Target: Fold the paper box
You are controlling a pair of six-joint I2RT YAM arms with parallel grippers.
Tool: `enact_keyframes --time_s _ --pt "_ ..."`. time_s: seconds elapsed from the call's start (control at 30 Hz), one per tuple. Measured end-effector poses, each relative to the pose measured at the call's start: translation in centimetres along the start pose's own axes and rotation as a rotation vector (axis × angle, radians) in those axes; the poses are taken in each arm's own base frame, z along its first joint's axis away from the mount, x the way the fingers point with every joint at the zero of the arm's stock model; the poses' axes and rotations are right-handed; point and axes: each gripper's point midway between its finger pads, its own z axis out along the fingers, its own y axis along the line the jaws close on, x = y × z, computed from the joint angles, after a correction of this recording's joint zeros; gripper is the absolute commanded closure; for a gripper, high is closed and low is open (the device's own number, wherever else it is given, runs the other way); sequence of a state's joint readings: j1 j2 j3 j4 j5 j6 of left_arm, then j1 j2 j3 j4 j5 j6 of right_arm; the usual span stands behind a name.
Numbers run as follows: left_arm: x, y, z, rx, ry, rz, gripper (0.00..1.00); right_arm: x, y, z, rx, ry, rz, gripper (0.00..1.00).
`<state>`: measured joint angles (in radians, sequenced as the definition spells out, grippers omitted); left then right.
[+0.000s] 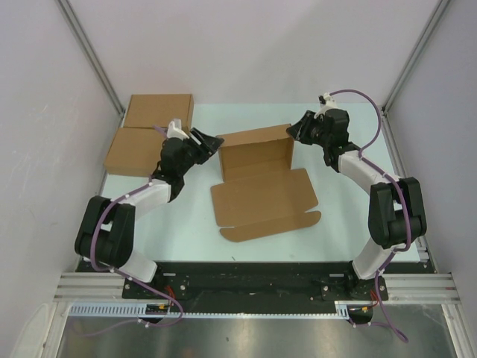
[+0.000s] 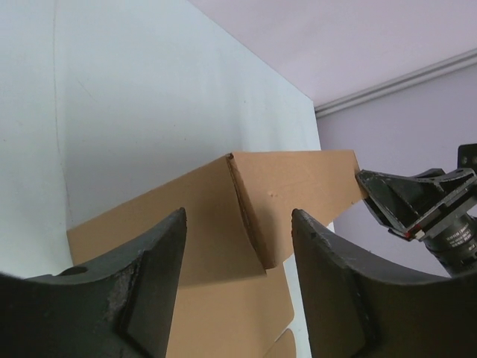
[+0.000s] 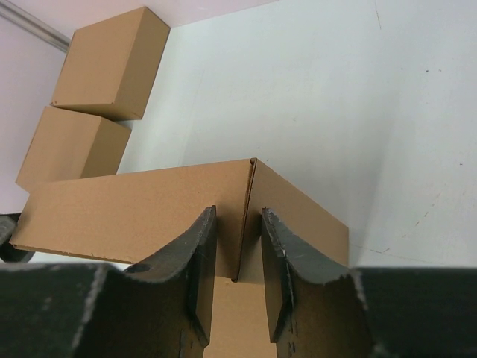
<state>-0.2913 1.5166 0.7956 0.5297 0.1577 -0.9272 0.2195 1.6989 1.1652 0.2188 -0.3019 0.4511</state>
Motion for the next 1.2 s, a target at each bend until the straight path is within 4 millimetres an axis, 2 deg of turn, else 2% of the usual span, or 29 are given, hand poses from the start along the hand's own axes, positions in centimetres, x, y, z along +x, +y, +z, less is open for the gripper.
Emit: enact_keyframes --time_s 0.17,0.3,0.53,0.67,0.77,0.9,0.97,1.07,1.1,1.2 --pt "1.3 0.5 0.3 0.021 0.041 -0.019 0.44 0.0 0.0 0.0 0.000 -0.001 0.000 0.69" --pt "1.2 0.6 0.5 0.035 0.036 -0.029 0.51 0.0 0.0 0.0 0.000 0.000 0.000 0.70" --pt "0.1 0.2 0.4 0.070 -0.001 -0.052 0.77 0.0 0.0 0.0 -0.002 -0.004 -0.001 0.71" --pt "-0.4 0.2 0.3 0.085 -0.022 -0.060 0.85 0.0 0.0 0.0 -0.004 -0.007 -0.003 0.72" --pt "-0.5 0.2 0.3 0.093 -0.031 -0.064 0.84 0.0 0.0 0.0 -0.005 -0.010 -0.003 0.72" --pt "-0.5 0.2 0.3 0.099 -0.033 -0.066 0.69 0.0 0.0 0.0 -0.005 -0.012 -0.004 0.71" --pt "-0.4 0.2 0.3 0.100 -0.027 -0.069 0.65 0.0 0.0 -0.1 -0.004 -0.013 -0.004 0.68" --pt "0.0 0.5 0.2 0.091 -0.008 -0.072 0.61 0.0 0.0 -0.3 -0.004 -0.014 -0.005 0.57" --pt "0.1 0.5 0.2 0.088 -0.003 -0.068 0.61 -0.1 0.0 -0.4 -0.003 -0.013 -0.005 0.48" --pt "0.3 0.6 0.2 0.085 0.006 -0.067 0.59 0.5 -0.3 -0.5 0.010 0.002 0.004 0.31"
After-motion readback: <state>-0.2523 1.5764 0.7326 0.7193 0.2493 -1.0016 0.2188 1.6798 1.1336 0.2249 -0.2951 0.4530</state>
